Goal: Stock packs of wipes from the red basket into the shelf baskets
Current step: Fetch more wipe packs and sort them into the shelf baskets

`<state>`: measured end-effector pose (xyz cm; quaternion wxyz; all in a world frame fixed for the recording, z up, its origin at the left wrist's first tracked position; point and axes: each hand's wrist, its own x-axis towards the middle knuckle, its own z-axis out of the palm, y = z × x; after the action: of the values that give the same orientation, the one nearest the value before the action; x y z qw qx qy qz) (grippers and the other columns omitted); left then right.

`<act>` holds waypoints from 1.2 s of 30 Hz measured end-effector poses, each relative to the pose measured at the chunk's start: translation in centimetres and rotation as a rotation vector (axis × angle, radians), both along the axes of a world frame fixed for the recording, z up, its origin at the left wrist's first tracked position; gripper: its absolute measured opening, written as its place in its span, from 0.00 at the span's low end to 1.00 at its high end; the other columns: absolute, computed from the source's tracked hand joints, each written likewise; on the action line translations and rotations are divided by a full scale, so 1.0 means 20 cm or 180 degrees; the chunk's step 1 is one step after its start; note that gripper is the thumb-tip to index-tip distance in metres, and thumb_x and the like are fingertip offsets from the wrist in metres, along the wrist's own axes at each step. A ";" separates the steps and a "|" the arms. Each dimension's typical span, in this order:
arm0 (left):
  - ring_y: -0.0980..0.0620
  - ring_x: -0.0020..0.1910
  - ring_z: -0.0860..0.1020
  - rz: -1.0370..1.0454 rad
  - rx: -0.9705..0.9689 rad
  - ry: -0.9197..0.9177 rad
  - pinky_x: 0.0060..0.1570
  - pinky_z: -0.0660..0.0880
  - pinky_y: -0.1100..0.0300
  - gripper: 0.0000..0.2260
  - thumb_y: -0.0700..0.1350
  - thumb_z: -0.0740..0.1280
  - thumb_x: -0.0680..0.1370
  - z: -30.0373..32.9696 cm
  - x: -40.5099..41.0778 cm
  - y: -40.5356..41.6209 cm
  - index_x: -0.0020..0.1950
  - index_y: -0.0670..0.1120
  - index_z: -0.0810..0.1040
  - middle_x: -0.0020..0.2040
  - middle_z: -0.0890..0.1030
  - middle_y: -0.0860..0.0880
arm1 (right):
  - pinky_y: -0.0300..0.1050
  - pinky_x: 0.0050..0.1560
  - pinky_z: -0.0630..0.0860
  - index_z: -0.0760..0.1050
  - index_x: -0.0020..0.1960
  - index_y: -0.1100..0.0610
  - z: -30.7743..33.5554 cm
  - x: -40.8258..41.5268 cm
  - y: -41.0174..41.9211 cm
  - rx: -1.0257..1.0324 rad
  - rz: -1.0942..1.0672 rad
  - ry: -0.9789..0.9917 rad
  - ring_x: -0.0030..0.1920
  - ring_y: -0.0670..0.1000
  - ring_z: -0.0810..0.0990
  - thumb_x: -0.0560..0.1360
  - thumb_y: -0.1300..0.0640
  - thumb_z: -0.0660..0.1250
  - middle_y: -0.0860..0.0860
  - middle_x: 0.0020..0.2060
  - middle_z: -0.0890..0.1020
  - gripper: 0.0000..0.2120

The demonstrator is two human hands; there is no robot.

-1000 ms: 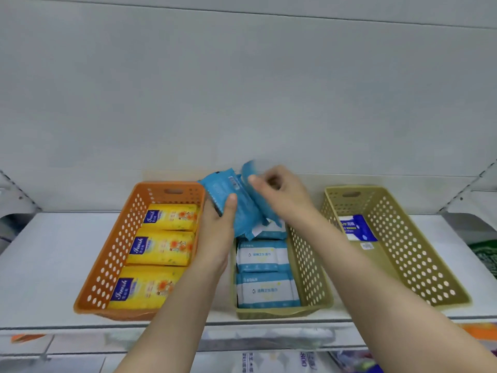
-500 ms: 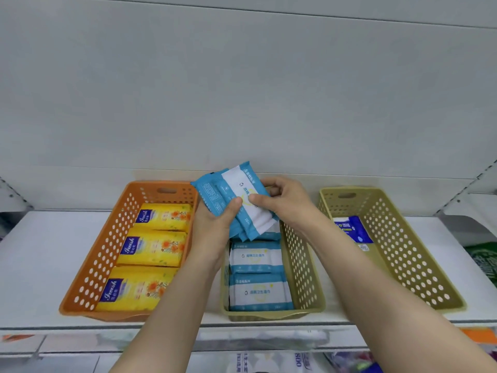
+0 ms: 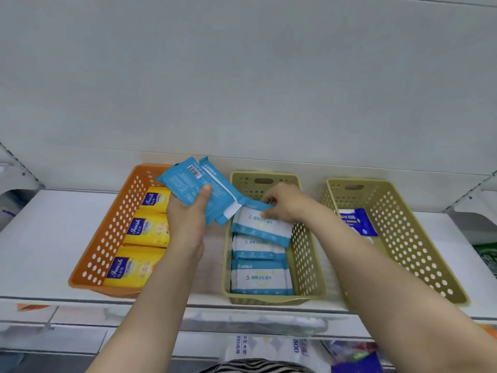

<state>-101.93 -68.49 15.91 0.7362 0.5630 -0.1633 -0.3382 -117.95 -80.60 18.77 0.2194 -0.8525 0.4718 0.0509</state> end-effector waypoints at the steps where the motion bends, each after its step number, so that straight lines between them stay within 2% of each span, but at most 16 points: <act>1: 0.48 0.57 0.83 -0.0021 -0.0002 -0.0006 0.59 0.78 0.44 0.18 0.42 0.73 0.76 0.00 0.00 0.01 0.66 0.45 0.76 0.58 0.84 0.48 | 0.43 0.54 0.74 0.80 0.63 0.53 -0.03 0.02 0.01 0.0045 0.0075 0.0087 0.57 0.52 0.79 0.76 0.52 0.72 0.50 0.59 0.82 0.16; 3: 0.49 0.56 0.83 -0.0066 0.0010 -0.0034 0.59 0.79 0.46 0.18 0.42 0.73 0.77 0.00 0.00 0.02 0.65 0.45 0.76 0.58 0.84 0.49 | 0.42 0.54 0.73 0.78 0.66 0.54 -0.10 0.06 0.01 0.0143 0.0125 0.0196 0.58 0.53 0.79 0.76 0.51 0.72 0.51 0.61 0.81 0.19; 7: 0.52 0.56 0.83 -0.0105 0.0030 -0.0092 0.56 0.80 0.51 0.18 0.43 0.72 0.77 0.01 0.01 0.05 0.66 0.46 0.76 0.57 0.84 0.50 | 0.47 0.61 0.75 0.77 0.67 0.55 -0.22 0.05 0.00 0.0263 0.0145 0.0464 0.60 0.54 0.78 0.77 0.51 0.70 0.53 0.63 0.80 0.20; 10: 0.53 0.55 0.83 -0.0121 0.0034 -0.0107 0.53 0.80 0.54 0.18 0.43 0.72 0.77 0.01 0.02 0.06 0.66 0.47 0.76 0.57 0.84 0.51 | 0.46 0.63 0.74 0.77 0.68 0.55 -0.25 0.01 -0.02 0.0294 0.0098 0.0308 0.62 0.53 0.78 0.77 0.52 0.70 0.52 0.65 0.79 0.20; 12: 0.53 0.55 0.83 -0.0137 0.0027 -0.0111 0.52 0.80 0.55 0.17 0.43 0.72 0.77 0.01 0.02 0.06 0.65 0.47 0.76 0.56 0.84 0.51 | 0.45 0.64 0.73 0.76 0.68 0.53 -0.25 0.00 -0.04 0.0293 0.0096 0.0169 0.63 0.53 0.77 0.78 0.53 0.70 0.51 0.66 0.79 0.20; 16: 0.51 0.55 0.83 -0.0209 0.0020 -0.0113 0.54 0.80 0.53 0.17 0.42 0.72 0.77 0.02 0.00 0.05 0.65 0.46 0.76 0.57 0.84 0.50 | 0.44 0.66 0.72 0.74 0.71 0.52 -0.30 0.02 -0.02 0.0372 0.0277 0.0323 0.66 0.53 0.75 0.78 0.53 0.69 0.51 0.68 0.77 0.22; 19: 0.50 0.55 0.83 -0.0277 0.0023 -0.0139 0.55 0.80 0.51 0.18 0.43 0.72 0.77 0.03 -0.02 0.03 0.65 0.46 0.76 0.57 0.84 0.49 | 0.45 0.65 0.73 0.74 0.70 0.50 -0.34 0.03 0.00 0.0267 0.0270 0.0199 0.66 0.52 0.75 0.77 0.53 0.70 0.50 0.67 0.77 0.22; 22: 0.50 0.55 0.84 -0.0312 0.0022 -0.0102 0.53 0.80 0.52 0.17 0.43 0.73 0.76 0.03 -0.03 0.03 0.64 0.46 0.77 0.56 0.85 0.50 | 0.48 0.60 0.76 0.77 0.67 0.49 -0.34 0.01 0.01 -0.0051 0.0093 0.0137 0.62 0.52 0.78 0.74 0.47 0.73 0.49 0.62 0.80 0.22; 23: 0.50 0.54 0.84 -0.0321 0.0021 -0.0082 0.52 0.80 0.53 0.17 0.43 0.73 0.76 0.03 -0.04 0.03 0.63 0.46 0.77 0.55 0.85 0.50 | 0.47 0.59 0.76 0.78 0.66 0.50 -0.33 0.01 0.01 -0.0180 -0.0085 -0.0036 0.61 0.52 0.78 0.74 0.46 0.72 0.49 0.61 0.81 0.22; 25: 0.51 0.52 0.84 -0.0387 0.0018 -0.0069 0.47 0.81 0.56 0.16 0.43 0.74 0.74 0.03 -0.05 0.03 0.61 0.46 0.78 0.53 0.86 0.51 | 0.45 0.56 0.75 0.79 0.64 0.53 -0.27 0.00 0.00 -0.0204 -0.0694 -0.0975 0.58 0.52 0.79 0.77 0.45 0.68 0.49 0.57 0.82 0.19; 27: 0.51 0.50 0.85 -0.0493 0.0016 -0.0068 0.42 0.81 0.59 0.16 0.42 0.75 0.73 0.04 -0.06 0.03 0.59 0.46 0.79 0.51 0.86 0.51 | 0.45 0.51 0.77 0.80 0.59 0.54 -0.14 0.00 0.02 0.0451 -0.1389 -0.2245 0.53 0.50 0.81 0.79 0.44 0.65 0.47 0.51 0.83 0.16; 29: 0.51 0.49 0.85 -0.0634 0.0041 -0.0113 0.40 0.81 0.61 0.17 0.41 0.76 0.72 0.06 -0.09 0.03 0.59 0.46 0.79 0.51 0.86 0.50 | 0.47 0.50 0.81 0.80 0.57 0.53 -0.01 0.02 0.05 0.1403 -0.1522 -0.2955 0.53 0.49 0.83 0.76 0.40 0.68 0.48 0.51 0.84 0.18; 31: 0.49 0.49 0.85 -0.0836 0.0086 -0.0280 0.41 0.81 0.60 0.20 0.39 0.77 0.71 0.07 -0.11 0.02 0.61 0.45 0.78 0.52 0.86 0.48 | 0.51 0.51 0.83 0.80 0.56 0.54 0.05 0.05 0.10 0.1925 -0.1229 -0.3013 0.52 0.51 0.85 0.71 0.40 0.74 0.51 0.51 0.86 0.22; 32: 0.49 0.48 0.85 -0.0925 0.0097 -0.0352 0.41 0.81 0.60 0.20 0.38 0.77 0.71 0.07 -0.13 0.02 0.61 0.45 0.78 0.51 0.86 0.48 | 0.52 0.51 0.83 0.80 0.56 0.55 0.07 0.07 0.13 0.2026 -0.1148 -0.3002 0.51 0.52 0.86 0.69 0.43 0.77 0.52 0.50 0.86 0.22; 36: 0.51 0.48 0.85 -0.1121 0.0106 -0.0267 0.40 0.81 0.60 0.16 0.40 0.74 0.75 0.09 -0.16 0.03 0.61 0.46 0.77 0.50 0.86 0.50 | 0.53 0.51 0.83 0.79 0.53 0.55 0.05 0.07 0.14 0.1855 -0.1486 -0.3203 0.48 0.55 0.86 0.68 0.57 0.80 0.55 0.49 0.86 0.17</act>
<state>-105.08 -67.98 17.63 0.6487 0.5515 -0.2842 -0.4408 -116.49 -77.80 19.78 0.6435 -0.5516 0.4511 -0.2795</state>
